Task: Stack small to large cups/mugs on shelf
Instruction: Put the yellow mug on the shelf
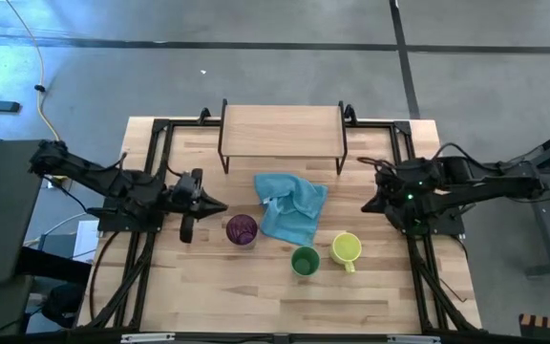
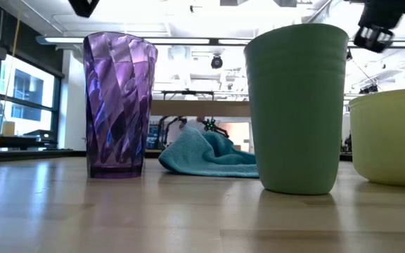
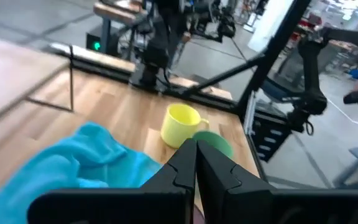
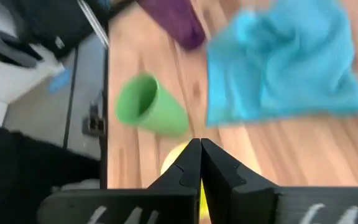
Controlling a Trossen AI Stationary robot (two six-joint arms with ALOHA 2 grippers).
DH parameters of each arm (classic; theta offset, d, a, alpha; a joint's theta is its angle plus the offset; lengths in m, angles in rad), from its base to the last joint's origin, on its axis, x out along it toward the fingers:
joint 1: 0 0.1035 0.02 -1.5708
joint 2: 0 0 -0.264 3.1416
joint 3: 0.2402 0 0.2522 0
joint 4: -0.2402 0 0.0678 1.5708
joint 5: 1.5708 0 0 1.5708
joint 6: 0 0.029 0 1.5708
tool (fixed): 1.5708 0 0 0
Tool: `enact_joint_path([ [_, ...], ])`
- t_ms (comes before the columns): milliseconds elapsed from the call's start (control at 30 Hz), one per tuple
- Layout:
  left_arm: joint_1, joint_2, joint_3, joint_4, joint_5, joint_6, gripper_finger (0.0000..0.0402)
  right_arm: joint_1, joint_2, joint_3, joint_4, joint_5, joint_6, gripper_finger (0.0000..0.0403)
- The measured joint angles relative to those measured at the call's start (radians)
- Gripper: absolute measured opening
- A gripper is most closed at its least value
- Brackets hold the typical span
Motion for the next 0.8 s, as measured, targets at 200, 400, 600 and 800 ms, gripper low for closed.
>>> enact_joint_path([
  [200, 0.000, 0.000, 0.095, -0.119, -0.076, 0.068, 0.0001, 0.065, 0.001, 0.000, -0.033, -0.007, 0.038, 0.0000],
  [400, 0.000, -0.001, 0.186, -0.277, -0.113, 0.045, 0.0001, 0.131, 0.062, 0.000, -0.005, 0.011, -0.057, 0.0000],
  [600, 0.000, -0.001, 0.201, -0.284, -0.134, 0.040, 0.0001, 0.186, 0.216, 0.000, 0.036, 0.005, -0.158, 0.0000],
  [800, 0.000, 0.000, 0.201, -0.288, -0.134, 0.012, 0.0001, 0.193, 0.317, 0.000, 0.079, 0.005, -0.169, 0.0001],
])
